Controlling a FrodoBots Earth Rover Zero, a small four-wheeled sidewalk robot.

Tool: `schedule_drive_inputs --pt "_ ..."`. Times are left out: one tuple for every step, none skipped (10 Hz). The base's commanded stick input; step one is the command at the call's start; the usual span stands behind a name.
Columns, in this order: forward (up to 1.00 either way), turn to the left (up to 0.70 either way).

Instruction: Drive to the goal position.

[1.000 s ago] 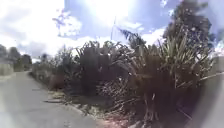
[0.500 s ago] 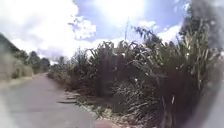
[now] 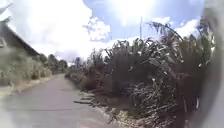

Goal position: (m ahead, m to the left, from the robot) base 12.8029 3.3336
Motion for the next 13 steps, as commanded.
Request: schedule_drive_inputs --pt "0.30 0.75" --pt "0.30 0.75" --pt "0.30 0.75" --pt "0.30 0.75" --pt "0.30 0.75" --pt "0.30 0.75" --pt "0.30 0.75" --pt "0.30 0.75" --pt "0.30 0.75" --pt "0.30 0.75" --pt "0.30 0.75" --pt "0.70 0.00" --pt "0.70 0.00"
